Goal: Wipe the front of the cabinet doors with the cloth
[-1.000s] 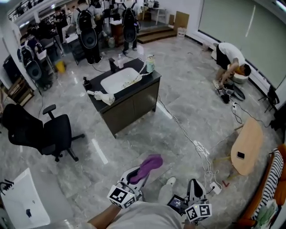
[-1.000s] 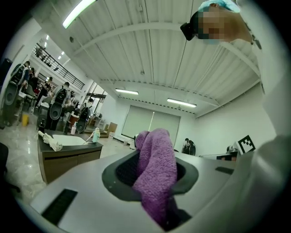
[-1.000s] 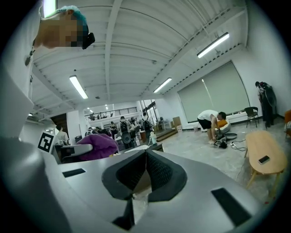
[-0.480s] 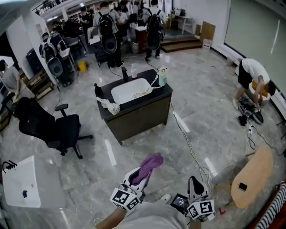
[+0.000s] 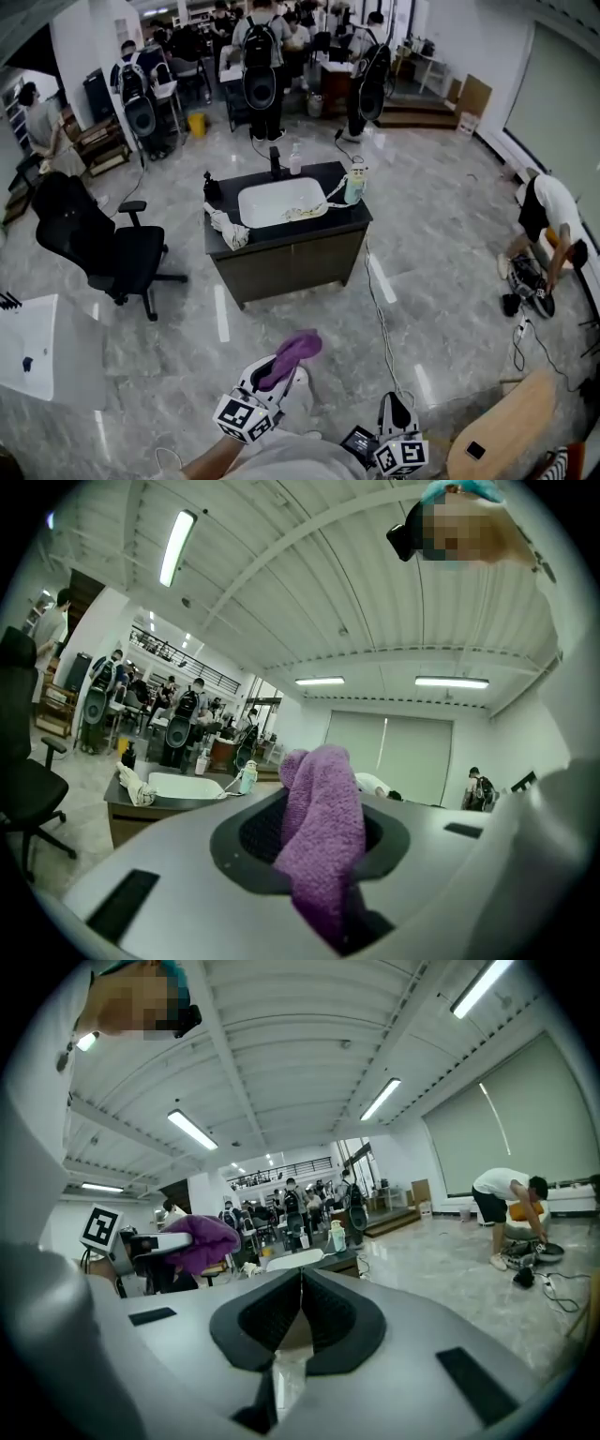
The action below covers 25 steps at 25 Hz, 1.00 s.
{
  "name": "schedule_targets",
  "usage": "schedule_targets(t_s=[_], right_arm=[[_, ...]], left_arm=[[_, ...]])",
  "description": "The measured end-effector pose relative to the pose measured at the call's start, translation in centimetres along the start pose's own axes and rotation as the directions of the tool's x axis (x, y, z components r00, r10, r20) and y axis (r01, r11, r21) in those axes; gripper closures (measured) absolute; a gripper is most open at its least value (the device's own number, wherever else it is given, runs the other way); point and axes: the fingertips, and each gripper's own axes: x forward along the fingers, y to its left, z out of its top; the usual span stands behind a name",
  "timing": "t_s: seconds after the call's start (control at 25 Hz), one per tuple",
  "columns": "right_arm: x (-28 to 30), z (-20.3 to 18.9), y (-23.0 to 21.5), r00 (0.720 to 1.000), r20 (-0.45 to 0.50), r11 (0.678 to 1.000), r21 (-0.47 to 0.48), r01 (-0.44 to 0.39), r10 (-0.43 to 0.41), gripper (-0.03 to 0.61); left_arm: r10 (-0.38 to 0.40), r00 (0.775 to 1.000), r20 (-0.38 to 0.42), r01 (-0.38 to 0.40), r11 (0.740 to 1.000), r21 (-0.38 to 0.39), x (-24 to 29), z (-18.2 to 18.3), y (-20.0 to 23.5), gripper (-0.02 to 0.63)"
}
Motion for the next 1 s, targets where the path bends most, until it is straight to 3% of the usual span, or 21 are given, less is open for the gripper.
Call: schedule_targets(t_s=[0.28, 0.52, 0.72, 1.0], right_arm=[[9.3, 6.6, -5.4, 1.0, -0.004, 0.992, -0.123, 0.016, -0.017, 0.551], [17.2, 11.0, -11.6, 0.996, 0.027, 0.981, -0.172, 0.093, -0.09, 0.551], [22.9, 12.2, -13.7, 0.999, -0.024, 0.983, -0.18, 0.034, -0.039, 0.551], [31.5, 11.1, -20.5, 0.984, -0.136, 0.974, -0.183, -0.135, 0.111, 0.551]], left_arm=[[-0.073, 0.997, -0.036, 0.072, 0.997, -0.031, 13.7, -1.5, 2.5, 0.511], [-0.163, 0.986, 0.033, 0.162, 0.986, 0.023, 24.0, 2.3, 5.3, 0.511], [-0.097, 0.995, 0.013, 0.097, 0.995, 0.025, 28.3, 3.5, 9.0, 0.511], [0.064, 0.998, -0.03, -0.064, 0.998, 0.001, 34.1, 0.8, 10.4, 0.511]])
